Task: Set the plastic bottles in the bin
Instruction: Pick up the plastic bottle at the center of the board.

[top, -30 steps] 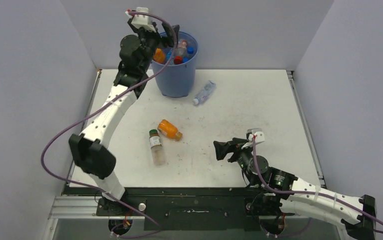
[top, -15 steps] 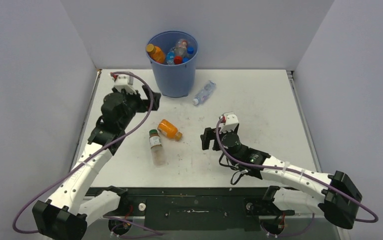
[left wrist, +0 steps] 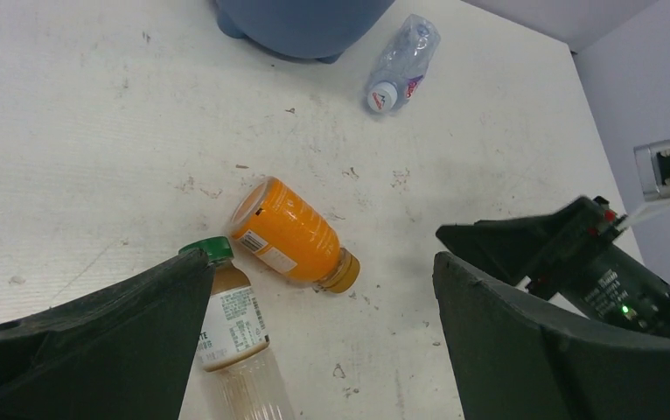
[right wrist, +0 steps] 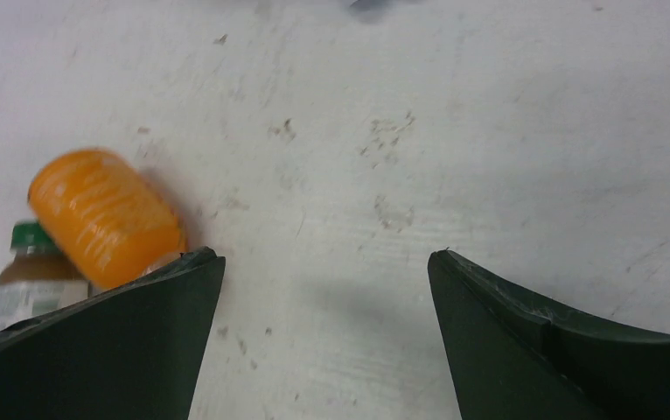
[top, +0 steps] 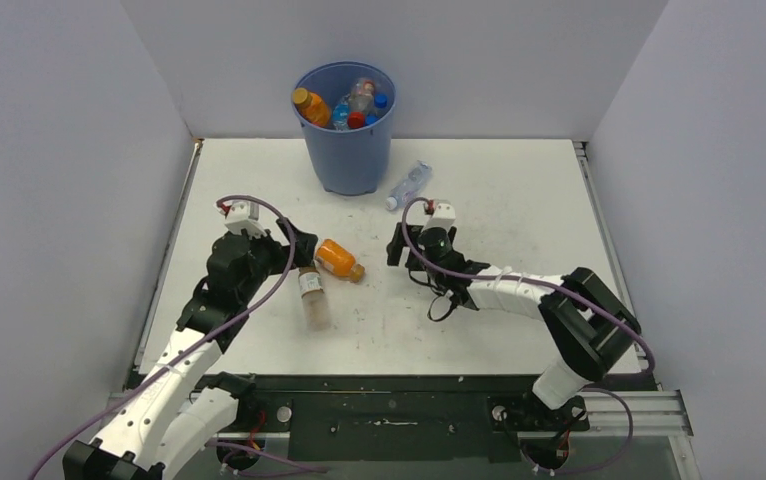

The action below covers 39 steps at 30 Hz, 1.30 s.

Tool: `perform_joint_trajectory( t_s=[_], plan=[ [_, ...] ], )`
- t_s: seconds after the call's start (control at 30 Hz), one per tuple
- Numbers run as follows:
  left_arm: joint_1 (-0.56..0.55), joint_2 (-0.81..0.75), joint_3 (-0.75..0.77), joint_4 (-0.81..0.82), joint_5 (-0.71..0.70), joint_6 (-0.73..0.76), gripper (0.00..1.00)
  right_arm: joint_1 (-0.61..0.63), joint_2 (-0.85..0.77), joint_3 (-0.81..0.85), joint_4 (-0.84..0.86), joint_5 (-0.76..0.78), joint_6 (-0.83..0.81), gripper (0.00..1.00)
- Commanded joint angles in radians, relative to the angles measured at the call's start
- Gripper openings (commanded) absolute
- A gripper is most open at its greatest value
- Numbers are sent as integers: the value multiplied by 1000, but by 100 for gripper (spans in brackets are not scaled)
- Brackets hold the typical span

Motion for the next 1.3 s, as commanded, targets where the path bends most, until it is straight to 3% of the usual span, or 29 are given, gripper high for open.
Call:
perform_joint_trajectory(
  t_s=[0.0, 0.27, 0.53, 1.1, 1.27],
  plan=[
    [-1, -53, 12, 50, -52, -47, 96, -102, 94, 138, 93, 30, 152, 90],
    [-45, -102, -5, 56, -84, -51, 96, -238, 368, 456, 21, -1, 242, 90],
    [-64, -103, -3, 53, -87, -43, 96, -290, 593, 762, -194, 25, 267, 90],
    [-66, -106, 0, 52, -73, -35, 96, -305, 746, 877, -228, -57, 260, 98],
    [-71, -112, 4, 50, -75, -29, 96, -319, 759, 828, -200, -96, 279, 85]
  ],
)
